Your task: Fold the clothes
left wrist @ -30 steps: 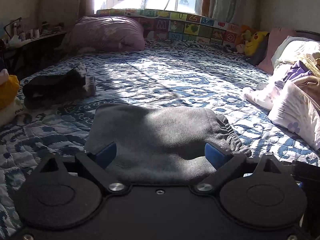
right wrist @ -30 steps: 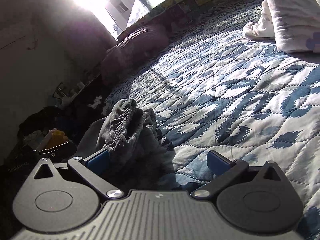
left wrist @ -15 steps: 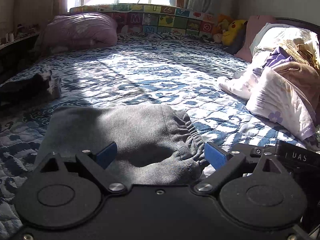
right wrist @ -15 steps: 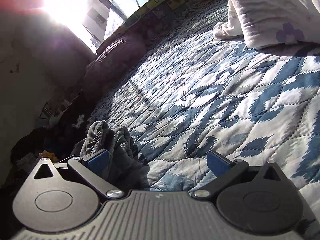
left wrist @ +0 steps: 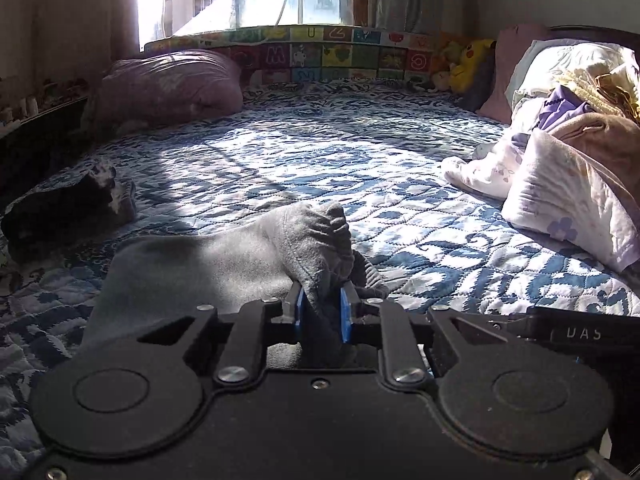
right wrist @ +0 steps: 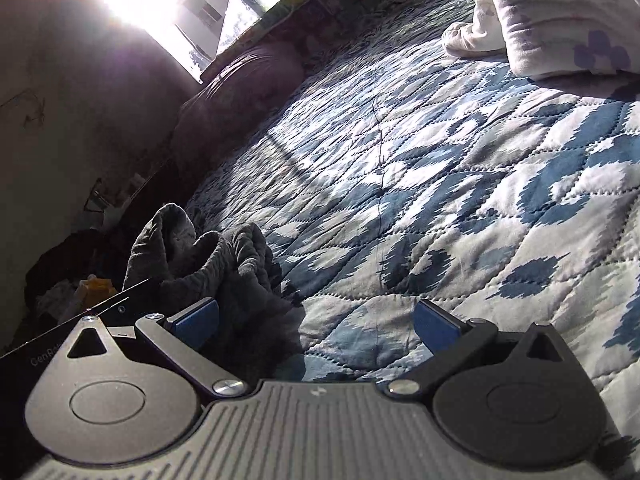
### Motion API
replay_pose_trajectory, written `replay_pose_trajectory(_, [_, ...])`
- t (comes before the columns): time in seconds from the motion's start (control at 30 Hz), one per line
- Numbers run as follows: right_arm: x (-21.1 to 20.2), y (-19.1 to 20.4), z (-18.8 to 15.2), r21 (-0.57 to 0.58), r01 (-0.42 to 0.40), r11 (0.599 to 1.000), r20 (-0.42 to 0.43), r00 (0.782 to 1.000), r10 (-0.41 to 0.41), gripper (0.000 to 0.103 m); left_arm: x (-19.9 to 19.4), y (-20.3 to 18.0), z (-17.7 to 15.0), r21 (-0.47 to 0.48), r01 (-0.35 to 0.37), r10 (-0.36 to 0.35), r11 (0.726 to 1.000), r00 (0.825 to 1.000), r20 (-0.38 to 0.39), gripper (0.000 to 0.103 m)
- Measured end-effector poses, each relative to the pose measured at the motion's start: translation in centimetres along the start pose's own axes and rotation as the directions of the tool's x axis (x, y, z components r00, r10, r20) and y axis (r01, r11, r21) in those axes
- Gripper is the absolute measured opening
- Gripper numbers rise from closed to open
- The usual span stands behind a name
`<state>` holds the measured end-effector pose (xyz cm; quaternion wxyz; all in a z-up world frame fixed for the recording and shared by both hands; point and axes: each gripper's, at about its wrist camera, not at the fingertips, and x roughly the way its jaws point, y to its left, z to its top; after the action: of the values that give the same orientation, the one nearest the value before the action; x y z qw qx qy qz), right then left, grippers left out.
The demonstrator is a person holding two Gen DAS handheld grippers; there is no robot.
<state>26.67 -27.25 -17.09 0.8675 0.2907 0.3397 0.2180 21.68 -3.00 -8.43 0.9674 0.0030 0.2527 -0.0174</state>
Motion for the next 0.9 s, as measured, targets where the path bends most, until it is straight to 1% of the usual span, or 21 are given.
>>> replay_pose_trajectory(0.07, [0.0,0.0,0.0,-0.004,-0.003,1.000,-0.005,1.000,0.003,0.103,-1.0,1.7,0.1,-0.047,-0.036,0.037,0.998,0.999,0.019,0.014])
replay_pose_trajectory(0.13, [0.0,0.1,0.0,-0.008,-0.004,1.000,-0.009,1.000,0.004,0.103,-1.8,2.4,0.3,-0.077,-0.070,0.073,0.995,0.997,0.032,0.013])
replay_pose_trajectory(0.23, [0.1,0.2,0.0,-0.015,-0.004,1.000,-0.014,1.000,0.004,0.103,-3.3,5.0,0.3,-0.135,-0.119,0.127,0.984,0.990,0.054,0.013])
replay_pose_trajectory(0.4, [0.3,0.5,-0.1,-0.035,-0.001,0.999,-0.021,1.000,0.000,0.103,-5.4,8.9,0.7,-0.198,-0.190,0.210,0.962,0.974,0.088,0.013])
replay_pose_trajectory(0.53, [0.4,0.6,-0.3,-0.048,-0.003,0.999,-0.027,1.000,0.002,0.103,-7.0,11.8,1.2,-0.233,-0.241,0.271,0.942,0.957,0.106,0.012])
replay_pose_trajectory(0.77, [0.7,0.9,-0.3,-0.064,-0.006,0.998,-0.035,0.999,0.004,0.103,-8.2,16.1,1.0,-0.250,-0.343,0.373,0.905,0.924,0.085,0.012])
replay_pose_trajectory(0.9, [0.7,1.0,-0.4,-0.068,-0.023,0.997,-0.040,0.999,0.021,0.103,-8.3,18.4,0.3,-0.267,-0.394,0.423,0.879,0.905,0.056,0.012])
